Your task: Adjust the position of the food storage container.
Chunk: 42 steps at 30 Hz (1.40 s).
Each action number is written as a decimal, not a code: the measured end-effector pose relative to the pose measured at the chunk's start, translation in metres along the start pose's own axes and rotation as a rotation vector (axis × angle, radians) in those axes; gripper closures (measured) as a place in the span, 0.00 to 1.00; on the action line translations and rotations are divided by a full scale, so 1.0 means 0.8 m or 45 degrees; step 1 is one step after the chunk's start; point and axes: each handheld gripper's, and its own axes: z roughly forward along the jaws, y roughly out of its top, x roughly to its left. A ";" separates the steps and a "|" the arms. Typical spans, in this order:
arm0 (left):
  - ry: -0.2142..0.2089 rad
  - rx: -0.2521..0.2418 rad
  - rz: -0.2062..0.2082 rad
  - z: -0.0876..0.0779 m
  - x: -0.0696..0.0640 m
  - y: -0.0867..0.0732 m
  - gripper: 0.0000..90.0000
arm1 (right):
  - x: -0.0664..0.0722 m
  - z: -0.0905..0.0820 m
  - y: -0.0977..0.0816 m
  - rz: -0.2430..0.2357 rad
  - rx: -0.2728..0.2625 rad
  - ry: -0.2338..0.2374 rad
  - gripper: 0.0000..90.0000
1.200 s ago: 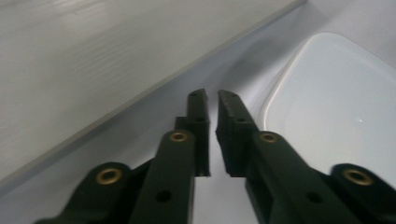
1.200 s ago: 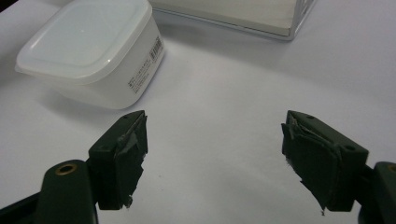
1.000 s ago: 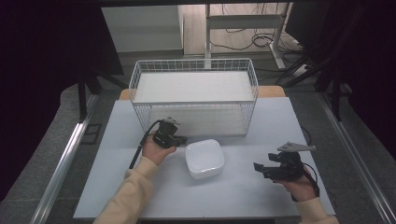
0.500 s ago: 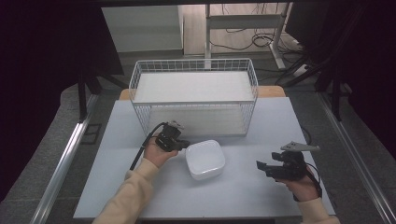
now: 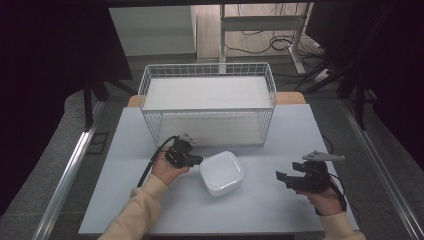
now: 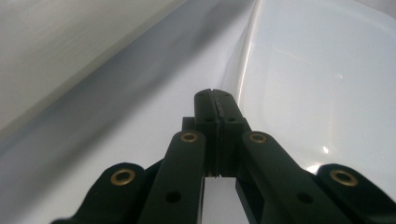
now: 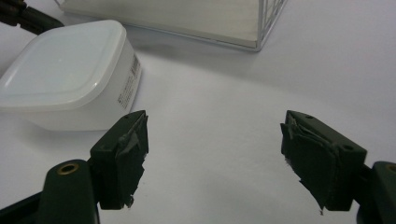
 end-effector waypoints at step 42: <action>-0.183 0.022 0.054 0.002 -0.099 -0.053 1.00 | 0.007 -0.001 -0.011 0.022 0.036 0.025 0.28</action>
